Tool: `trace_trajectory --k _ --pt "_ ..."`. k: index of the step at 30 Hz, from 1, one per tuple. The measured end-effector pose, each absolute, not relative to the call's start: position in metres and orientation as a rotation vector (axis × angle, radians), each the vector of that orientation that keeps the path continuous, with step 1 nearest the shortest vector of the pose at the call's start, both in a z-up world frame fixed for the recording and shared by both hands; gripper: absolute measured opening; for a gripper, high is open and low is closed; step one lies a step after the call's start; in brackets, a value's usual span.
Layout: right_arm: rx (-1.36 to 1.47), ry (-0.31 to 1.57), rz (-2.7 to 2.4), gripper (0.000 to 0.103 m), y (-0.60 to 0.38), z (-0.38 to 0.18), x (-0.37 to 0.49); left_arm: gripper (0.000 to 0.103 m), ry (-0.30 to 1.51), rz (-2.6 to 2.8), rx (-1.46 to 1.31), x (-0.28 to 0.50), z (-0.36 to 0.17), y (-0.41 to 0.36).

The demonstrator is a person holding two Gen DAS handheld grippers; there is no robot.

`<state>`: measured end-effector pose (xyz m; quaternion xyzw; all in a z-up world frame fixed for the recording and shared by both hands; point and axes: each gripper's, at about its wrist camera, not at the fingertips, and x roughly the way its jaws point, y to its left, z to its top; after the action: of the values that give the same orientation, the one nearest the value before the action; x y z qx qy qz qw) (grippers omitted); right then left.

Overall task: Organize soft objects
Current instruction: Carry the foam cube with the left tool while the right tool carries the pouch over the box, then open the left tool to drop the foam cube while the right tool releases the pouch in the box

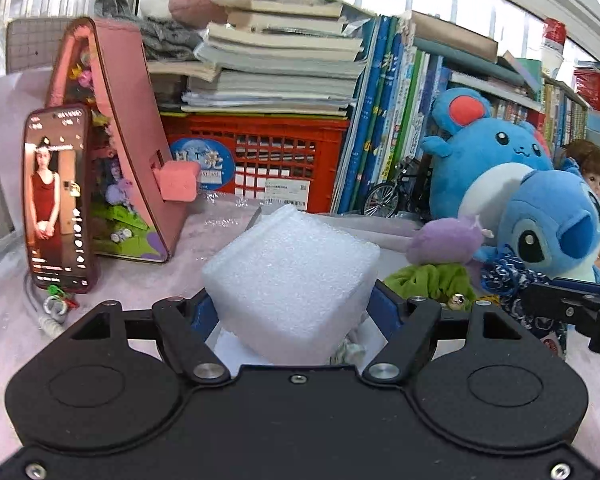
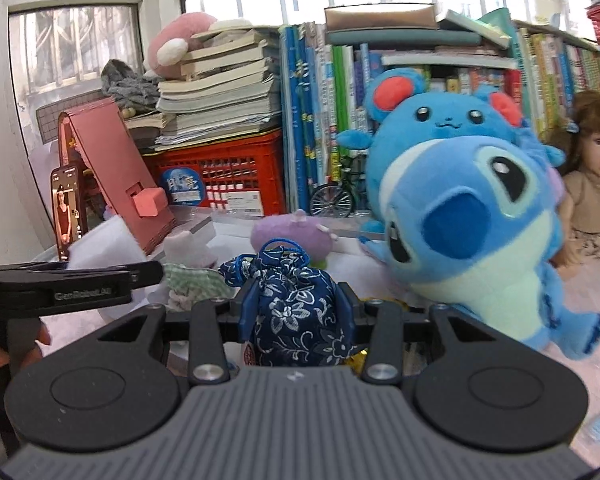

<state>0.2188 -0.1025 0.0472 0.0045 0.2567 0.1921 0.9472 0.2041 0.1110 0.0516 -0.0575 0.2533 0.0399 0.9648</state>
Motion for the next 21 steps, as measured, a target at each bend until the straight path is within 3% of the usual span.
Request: trace_trajectory --k 21 --pt "0.119 0.703 0.409 0.044 -0.066 0.02 0.314 0.074 0.603 0.076 -0.053 0.274 0.023 0.113"
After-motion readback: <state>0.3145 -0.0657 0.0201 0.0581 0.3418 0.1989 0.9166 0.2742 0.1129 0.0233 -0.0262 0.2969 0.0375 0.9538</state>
